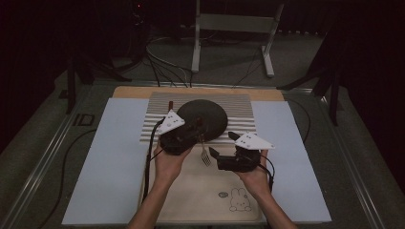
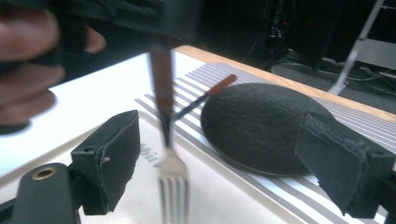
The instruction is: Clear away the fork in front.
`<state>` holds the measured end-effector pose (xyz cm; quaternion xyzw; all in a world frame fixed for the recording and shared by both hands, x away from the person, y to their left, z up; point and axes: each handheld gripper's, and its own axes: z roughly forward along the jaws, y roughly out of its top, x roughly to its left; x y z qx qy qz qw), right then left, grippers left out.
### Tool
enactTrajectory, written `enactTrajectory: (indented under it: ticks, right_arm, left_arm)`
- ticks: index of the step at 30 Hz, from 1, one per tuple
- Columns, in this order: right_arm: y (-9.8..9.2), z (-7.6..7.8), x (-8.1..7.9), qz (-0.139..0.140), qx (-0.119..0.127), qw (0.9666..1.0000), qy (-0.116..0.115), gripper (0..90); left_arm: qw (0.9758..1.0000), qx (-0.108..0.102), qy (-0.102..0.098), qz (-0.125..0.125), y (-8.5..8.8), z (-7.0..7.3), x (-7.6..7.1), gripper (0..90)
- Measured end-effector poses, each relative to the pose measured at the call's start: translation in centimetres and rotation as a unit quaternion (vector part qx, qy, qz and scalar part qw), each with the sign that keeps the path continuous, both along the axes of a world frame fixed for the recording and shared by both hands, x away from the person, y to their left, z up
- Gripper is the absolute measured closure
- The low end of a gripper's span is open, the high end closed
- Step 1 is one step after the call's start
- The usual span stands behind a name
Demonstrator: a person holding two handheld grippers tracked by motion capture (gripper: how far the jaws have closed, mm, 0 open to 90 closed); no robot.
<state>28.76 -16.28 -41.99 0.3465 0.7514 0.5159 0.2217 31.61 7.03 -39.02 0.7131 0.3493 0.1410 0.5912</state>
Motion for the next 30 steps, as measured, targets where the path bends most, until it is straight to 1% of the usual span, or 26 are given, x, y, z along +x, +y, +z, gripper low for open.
enactTrajectory:
  ticks: [3,4,5,9,10,11,12,15,19,20,21,25,26,27,30]
  right_arm:
    - [-0.6,0.0,0.2,-0.01,0.0,0.9999,0.003,13.0]
    - [-0.8,0.0,0.2,-0.013,-0.001,0.9999,0.002,13.0]
    - [-0.9,0.0,0.3,-0.016,-0.003,0.9999,0.002,13.0]
    - [-1.6,0.0,0.1,-0.031,-0.02,0.9993,-0.008,13.1]
    - [-1.8,-0.1,0.1,-0.033,-0.023,0.9992,-0.009,13.1]
    - [-2.1,-0.2,0.0,-0.036,-0.023,0.9991,-0.008,13.1]
    - [-2.4,-0.3,-0.1,-0.04,-0.024,0.9989,-0.008,13.1]
    - [-3.2,-0.6,-0.3,-0.043,-0.024,0.9987,-0.011,13.0]
    - [-4.3,-0.7,-0.6,-0.051,-0.035,0.9979,-0.015,12.9]
    - [-4.3,-0.7,-0.6,-0.051,-0.035,0.9979,-0.015,12.9]
    - [-4.9,-0.7,-0.8,-0.057,-0.036,0.9975,-0.018,12.9]
    - [-6.3,-1.2,-1.5,-0.073,-0.036,0.9963,-0.025,12.3]
    - [-6.3,-1.2,-1.5,-0.073,-0.036,0.9963,-0.025,12.3]
    - [-7.0,-1.6,-1.9,-0.081,-0.036,0.9958,-0.025,12.3]
    - [-8.1,-2.2,-2.4,-0.091,-0.034,0.995,-0.025,12.2]
  left_arm:
    - [1.0,0.002,0.002,0.0,0.8,0.1,0.0,80.7]
    - [1.0,0.002,0.002,0.0,0.8,0.1,0.0,80.7]
    - [1.0,0.002,0.005,-0.003,1.4,0.3,0.1,80.7]
    - [0.9999,0.005,0.008,-0.007,2.6,0.6,0.0,80.7]
    - [0.9999,0.005,0.008,-0.007,2.6,0.6,0.0,80.7]
    - [0.9999,0.006,0.009,-0.008,3.3,0.7,0.0,80.7]
    - [0.9999,0.005,0.01,-0.007,3.6,0.8,0.0,80.7]
    - [0.9998,0.004,0.015,-0.008,4.3,0.9,0.0,80.7]
    - [0.9997,0.007,0.022,-0.01,5.2,0.9,0.1,80.7]
    - [0.9997,0.007,0.022,-0.01,5.2,0.9,0.1,80.7]
    - [0.9995,0.005,0.028,-0.013,5.7,0.9,0.1,80.7]
    - [0.9991,0.002,0.037,-0.019,6.6,0.8,0.1,80.6]
    - [0.9991,0.002,0.037,-0.019,6.6,0.8,0.1,80.6]
    - [0.9988,0.0,0.043,-0.021,7.1,0.7,0.1,80.6]
    - [0.9982,0.001,0.055,-0.022,7.8,0.5,0.1,80.5]
